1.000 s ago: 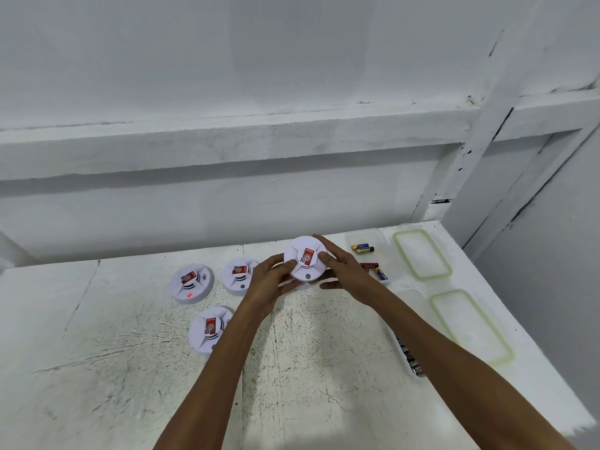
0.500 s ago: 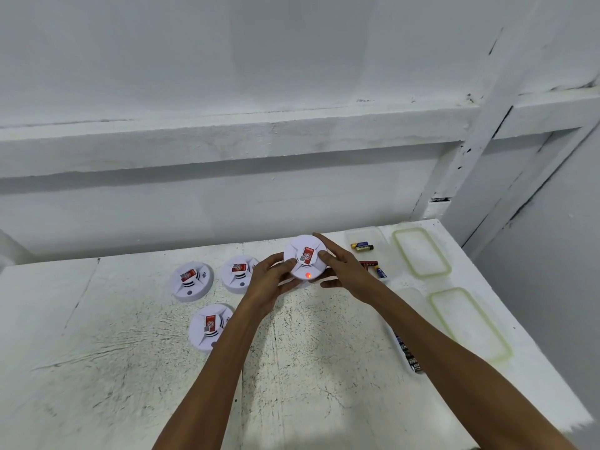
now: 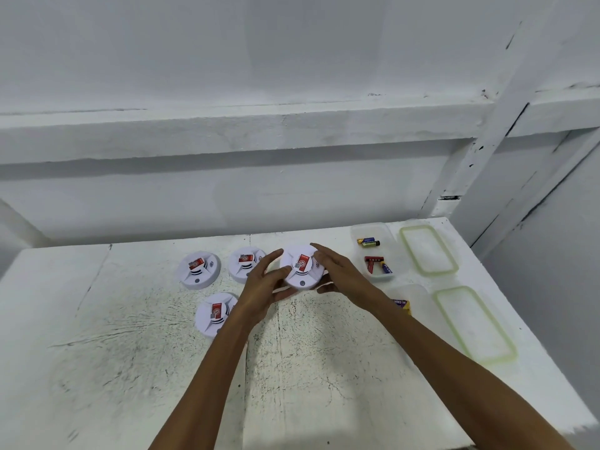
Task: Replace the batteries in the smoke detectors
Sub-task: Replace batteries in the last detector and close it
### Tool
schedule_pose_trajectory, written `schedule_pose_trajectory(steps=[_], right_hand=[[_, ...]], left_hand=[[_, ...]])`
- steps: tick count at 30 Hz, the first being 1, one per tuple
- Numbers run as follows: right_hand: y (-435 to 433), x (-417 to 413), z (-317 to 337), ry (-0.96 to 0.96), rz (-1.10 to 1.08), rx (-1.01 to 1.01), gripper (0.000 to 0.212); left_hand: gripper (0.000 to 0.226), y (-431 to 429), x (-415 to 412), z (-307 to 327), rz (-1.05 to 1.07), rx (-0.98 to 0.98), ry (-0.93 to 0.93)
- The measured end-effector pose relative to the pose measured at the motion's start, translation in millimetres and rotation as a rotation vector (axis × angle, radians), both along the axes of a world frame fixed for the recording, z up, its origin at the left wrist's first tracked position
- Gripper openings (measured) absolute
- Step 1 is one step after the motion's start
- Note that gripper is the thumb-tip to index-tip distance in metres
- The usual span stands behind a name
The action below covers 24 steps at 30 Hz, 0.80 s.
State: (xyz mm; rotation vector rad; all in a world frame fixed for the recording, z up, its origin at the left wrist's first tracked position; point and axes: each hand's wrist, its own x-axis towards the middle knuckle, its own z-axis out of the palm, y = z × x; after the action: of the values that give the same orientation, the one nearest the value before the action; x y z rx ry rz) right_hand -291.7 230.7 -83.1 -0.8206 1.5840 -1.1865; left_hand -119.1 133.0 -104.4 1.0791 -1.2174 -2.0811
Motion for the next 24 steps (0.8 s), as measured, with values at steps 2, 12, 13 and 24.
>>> schedule_pose_trajectory(steps=[2,12,13,24], right_hand=[[-0.5,7.0,-11.7,0.055,-0.024,0.018,0.034],[10.5,37.4,-43.6,0.146,-0.008,0.154,0.031],[11.1,39.3,-45.7,0.187,-0.018,0.181,0.025],[25.4,50.5,-50.0,0.545,-0.058,0.201,0.023]], left_hand=[[0.038,6.7,8.4,-4.3,-0.011,0.0,-0.011],[0.033,36.7,42.4,-26.9,0.051,-0.055,-0.117],[0.032,39.7,43.6,-29.2,0.044,-0.095,-0.139],[0.068,44.4,44.6,-55.6,-0.224,-0.8,-0.629]])
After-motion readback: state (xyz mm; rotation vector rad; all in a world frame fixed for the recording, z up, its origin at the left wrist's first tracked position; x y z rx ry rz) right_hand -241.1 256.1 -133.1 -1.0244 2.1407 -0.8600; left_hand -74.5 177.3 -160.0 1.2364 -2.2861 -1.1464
